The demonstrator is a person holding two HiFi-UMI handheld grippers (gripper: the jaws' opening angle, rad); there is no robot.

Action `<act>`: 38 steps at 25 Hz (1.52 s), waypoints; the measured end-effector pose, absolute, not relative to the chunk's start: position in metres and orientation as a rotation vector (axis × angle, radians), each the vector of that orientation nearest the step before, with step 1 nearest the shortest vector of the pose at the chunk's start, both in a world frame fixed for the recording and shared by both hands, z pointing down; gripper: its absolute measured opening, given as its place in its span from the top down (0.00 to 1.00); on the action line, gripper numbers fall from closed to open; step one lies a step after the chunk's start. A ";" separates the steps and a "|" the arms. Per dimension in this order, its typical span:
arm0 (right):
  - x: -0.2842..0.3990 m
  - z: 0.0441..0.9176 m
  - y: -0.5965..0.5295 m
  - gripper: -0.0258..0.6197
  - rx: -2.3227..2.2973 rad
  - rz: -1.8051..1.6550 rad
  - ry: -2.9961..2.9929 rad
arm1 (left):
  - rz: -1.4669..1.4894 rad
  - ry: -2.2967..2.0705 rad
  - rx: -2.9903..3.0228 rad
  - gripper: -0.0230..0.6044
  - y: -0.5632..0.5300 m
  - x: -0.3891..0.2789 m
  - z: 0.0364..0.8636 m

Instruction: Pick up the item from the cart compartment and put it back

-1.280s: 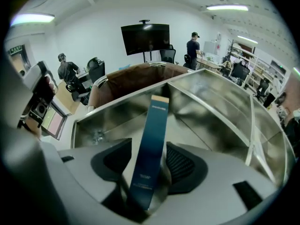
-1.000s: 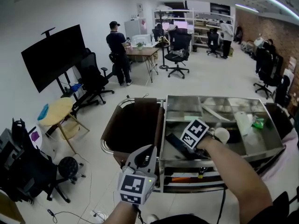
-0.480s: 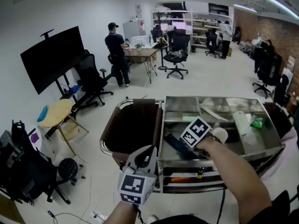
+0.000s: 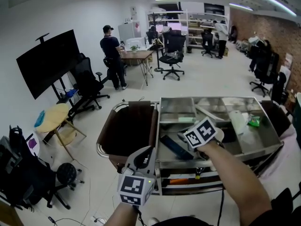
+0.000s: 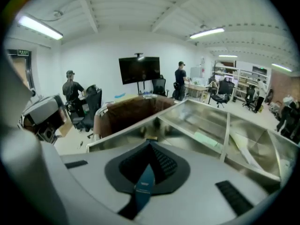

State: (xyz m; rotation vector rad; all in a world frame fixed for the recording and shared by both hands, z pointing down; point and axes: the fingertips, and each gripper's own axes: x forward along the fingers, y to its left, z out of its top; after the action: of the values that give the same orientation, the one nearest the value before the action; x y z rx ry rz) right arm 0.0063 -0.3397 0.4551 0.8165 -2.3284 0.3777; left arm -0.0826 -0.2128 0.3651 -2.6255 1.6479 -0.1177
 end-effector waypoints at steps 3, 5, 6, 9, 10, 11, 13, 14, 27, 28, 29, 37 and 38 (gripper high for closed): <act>0.017 0.427 -0.329 0.95 0.931 0.363 -2.468 | -0.111 1.640 -2.637 0.96 -0.212 -0.079 0.366; 0.025 0.408 -0.316 0.95 0.987 0.326 -2.548 | -0.113 1.628 -2.630 0.96 -0.212 -0.077 0.364; 0.029 0.396 -0.308 0.95 1.010 0.303 -2.588 | -0.116 1.621 -2.633 0.96 -0.211 -0.075 0.364; 0.043 0.368 -0.283 0.95 1.071 0.236 -2.683 | -0.122 1.603 -2.647 0.96 -0.208 -0.068 0.365; 0.048 0.361 -0.274 0.95 1.091 0.218 -2.705 | -0.121 1.599 -2.649 0.96 -0.208 -0.067 0.365; 0.053 0.356 -0.267 0.95 1.108 0.211 -2.729 | -0.118 1.595 -2.655 0.96 -0.207 -0.065 0.364; 0.062 0.347 -0.253 0.95 1.143 0.217 -2.777 | -0.098 1.592 -2.666 0.96 -0.205 -0.062 0.362; 0.068 0.343 -0.247 0.95 1.167 0.217 -2.795 | -0.090 1.591 -2.667 0.96 -0.205 -0.061 0.360; 0.120 0.364 -0.189 0.95 1.376 0.142 -2.778 | -0.084 1.569 -2.666 0.96 -0.198 -0.048 0.359; 0.121 0.365 -0.190 0.95 1.377 0.151 -2.776 | -0.083 1.566 -2.667 0.96 -0.197 -0.047 0.358; 0.122 0.366 -0.190 0.95 1.380 0.156 -2.775 | -0.083 1.565 -2.667 0.96 -0.197 -0.047 0.358; 0.122 0.367 -0.192 0.95 1.391 0.160 -2.769 | -0.092 1.560 -2.662 0.96 -0.199 -0.046 0.358; 0.122 0.370 -0.192 0.95 1.390 0.169 -2.762 | -0.092 1.560 -2.659 0.96 -0.199 -0.046 0.358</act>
State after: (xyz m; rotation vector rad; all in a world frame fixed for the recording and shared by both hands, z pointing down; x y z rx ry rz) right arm 0.1218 -0.1922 0.3696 1.3900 -2.7620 0.1689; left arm -0.0462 -0.1993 0.3581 -2.6594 1.5604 -0.0919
